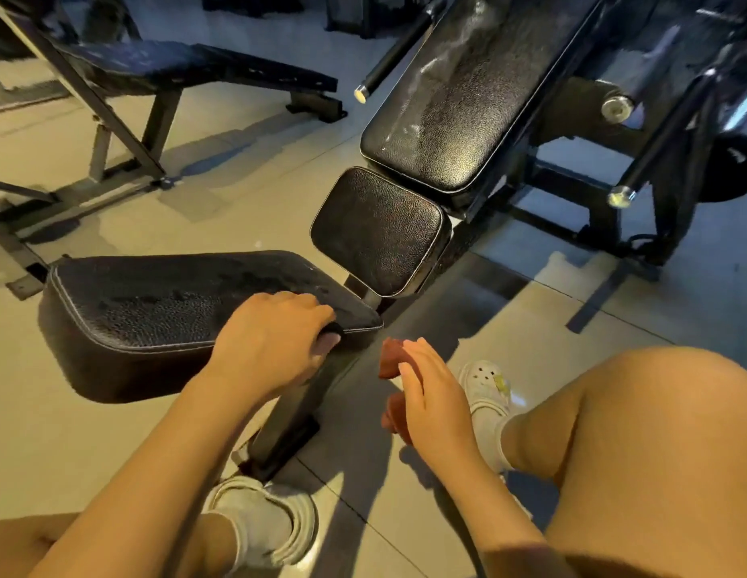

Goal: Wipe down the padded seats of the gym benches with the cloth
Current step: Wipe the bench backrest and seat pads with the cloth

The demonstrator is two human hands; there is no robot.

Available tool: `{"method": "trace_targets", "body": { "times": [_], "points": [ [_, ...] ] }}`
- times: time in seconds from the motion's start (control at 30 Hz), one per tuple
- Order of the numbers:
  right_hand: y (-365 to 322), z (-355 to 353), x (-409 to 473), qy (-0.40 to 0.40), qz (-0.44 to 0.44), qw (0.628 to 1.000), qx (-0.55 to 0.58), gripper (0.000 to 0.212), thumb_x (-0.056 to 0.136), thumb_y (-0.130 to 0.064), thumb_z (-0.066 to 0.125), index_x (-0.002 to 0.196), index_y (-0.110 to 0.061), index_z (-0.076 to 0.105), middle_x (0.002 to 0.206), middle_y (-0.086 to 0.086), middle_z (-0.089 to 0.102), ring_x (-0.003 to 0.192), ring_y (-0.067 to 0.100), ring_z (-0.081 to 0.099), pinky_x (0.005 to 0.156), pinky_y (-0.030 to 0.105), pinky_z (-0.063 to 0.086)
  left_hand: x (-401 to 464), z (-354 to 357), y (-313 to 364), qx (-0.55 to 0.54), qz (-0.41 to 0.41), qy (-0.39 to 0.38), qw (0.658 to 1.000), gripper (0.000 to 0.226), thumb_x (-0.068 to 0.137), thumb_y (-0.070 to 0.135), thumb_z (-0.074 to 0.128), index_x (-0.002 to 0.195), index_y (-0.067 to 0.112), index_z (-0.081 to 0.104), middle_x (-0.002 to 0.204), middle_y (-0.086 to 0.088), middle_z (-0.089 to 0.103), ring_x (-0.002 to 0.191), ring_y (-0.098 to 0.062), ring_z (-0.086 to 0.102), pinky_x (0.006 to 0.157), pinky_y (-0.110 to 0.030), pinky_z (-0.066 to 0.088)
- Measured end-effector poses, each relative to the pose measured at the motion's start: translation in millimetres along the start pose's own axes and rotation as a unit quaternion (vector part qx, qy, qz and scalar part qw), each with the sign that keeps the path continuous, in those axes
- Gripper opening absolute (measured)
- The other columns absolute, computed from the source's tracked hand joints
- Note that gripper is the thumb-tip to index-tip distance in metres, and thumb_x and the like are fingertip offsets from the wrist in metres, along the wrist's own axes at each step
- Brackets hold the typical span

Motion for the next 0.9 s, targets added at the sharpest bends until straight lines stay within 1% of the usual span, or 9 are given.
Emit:
{"method": "trace_targets", "body": {
  "times": [0.13, 0.2, 0.3, 0.37, 0.5, 0.57, 0.7, 0.8, 0.9],
  "points": [
    [-25, -18, -14, 0.014, 0.003, 0.995, 0.097, 0.071, 0.088, -0.068, 0.045, 0.140, -0.019, 0.042, 0.139, -0.001, 0.049, 0.130, 0.016, 0.045, 0.109, 0.024, 0.030, -24, -2, 14, -0.052, 0.030, 0.005, 0.998, 0.040, 0.099, 0.048, 0.040, 0.134, 0.031, 0.049, 0.128, 0.009, 0.055, 0.114, -0.010, 0.052, 0.098, -0.027, 0.039],
    [-31, -27, -19, 0.038, 0.001, 0.996, 0.084, 0.037, 0.100, -0.041, 0.045, 0.136, -0.034, 0.040, 0.139, -0.008, 0.049, 0.124, 0.004, 0.045, 0.102, 0.013, 0.031, -39, -5, 15, -0.028, 0.031, 0.016, 0.999, 0.041, 0.099, 0.047, 0.041, 0.136, 0.032, 0.047, 0.130, 0.010, 0.053, 0.117, -0.011, 0.050, 0.101, -0.029, 0.036],
    [-51, -48, -22, 0.077, -0.014, 0.992, 0.096, 0.029, 0.104, -0.027, 0.038, 0.130, -0.035, 0.048, 0.119, -0.022, 0.055, 0.099, -0.017, 0.049, 0.080, -0.006, 0.032, -54, -21, 8, -0.046, 0.018, 0.077, 0.996, 0.037, 0.097, 0.048, 0.044, 0.130, 0.032, 0.053, 0.125, 0.010, 0.057, 0.112, -0.011, 0.053, 0.097, -0.029, 0.038],
    [-66, -60, -19, 0.086, -0.042, 0.990, 0.106, 0.028, 0.104, -0.025, 0.040, 0.127, -0.029, 0.055, 0.110, -0.023, 0.059, 0.098, -0.019, 0.051, 0.079, -0.006, 0.034, -59, -35, 5, -0.136, 0.001, 0.133, 0.982, 0.036, 0.095, 0.047, 0.049, 0.126, 0.030, 0.059, 0.121, 0.010, 0.061, 0.107, -0.010, 0.057, 0.091, -0.028, 0.044],
    [-108, -77, 1, 0.097, -0.129, 0.984, 0.080, 0.032, 0.103, -0.025, 0.042, 0.128, -0.018, 0.060, 0.119, -0.006, 0.064, 0.108, 0.002, 0.057, 0.086, 0.001, 0.038, -59, -68, 5, -0.361, -0.008, 0.172, 0.917, 0.042, 0.089, 0.055, 0.048, 0.126, 0.037, 0.055, 0.116, 0.019, 0.061, 0.103, 0.004, 0.056, 0.088, -0.015, 0.045],
    [-138, -83, 21, 0.092, -0.175, 0.978, 0.074, 0.022, 0.103, -0.024, 0.044, 0.115, -0.023, 0.063, 0.104, -0.011, 0.065, 0.099, -0.004, 0.057, 0.081, 0.003, 0.040, -48, -86, -5, -0.479, -0.017, 0.165, 0.862, 0.043, 0.083, 0.057, 0.045, 0.122, 0.041, 0.052, 0.116, 0.019, 0.060, 0.105, 0.003, 0.057, 0.090, -0.015, 0.045],
    [-192, -88, 83, 0.163, -0.259, 0.949, 0.081, 0.018, 0.101, -0.024, 0.043, 0.098, -0.026, 0.060, 0.087, -0.020, 0.060, 0.083, -0.011, 0.056, 0.074, 0.004, 0.039, -8, -122, -53, -0.687, -0.085, 0.119, 0.712, 0.034, 0.093, 0.053, 0.042, 0.116, 0.032, 0.057, 0.112, 0.005, 0.066, 0.105, -0.015, 0.063, 0.092, -0.031, 0.050],
    [-225, -78, 130, 0.202, -0.288, 0.932, 0.088, 0.020, 0.102, -0.018, 0.043, 0.098, -0.023, 0.061, 0.087, -0.018, 0.061, 0.082, -0.012, 0.056, 0.075, 0.004, 0.039, 17, -133, -94, -0.699, -0.100, 0.129, 0.696, 0.040, 0.094, 0.053, 0.046, 0.122, 0.027, 0.058, 0.115, 0.003, 0.066, 0.105, -0.016, 0.064, 0.095, -0.037, 0.051],
    [-250, -52, 163, 0.162, -0.292, 0.936, 0.108, 0.020, 0.103, -0.018, 0.044, 0.100, -0.024, 0.063, 0.090, -0.017, 0.063, 0.086, -0.007, 0.059, 0.079, 0.011, 0.044, 28, -133, -134, -0.701, -0.082, 0.125, 0.697, 0.036, 0.093, 0.052, 0.051, 0.122, 0.033, 0.060, 0.110, 0.007, 0.070, 0.098, -0.012, 0.069, 0.093, -0.035, 0.053]
  ]
}}
Point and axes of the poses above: each hand's wrist, its own x-axis towards the middle knuckle, its own z-axis out of the palm, y = z × x, the point moved 1 cm from there along x, towards the middle knuckle
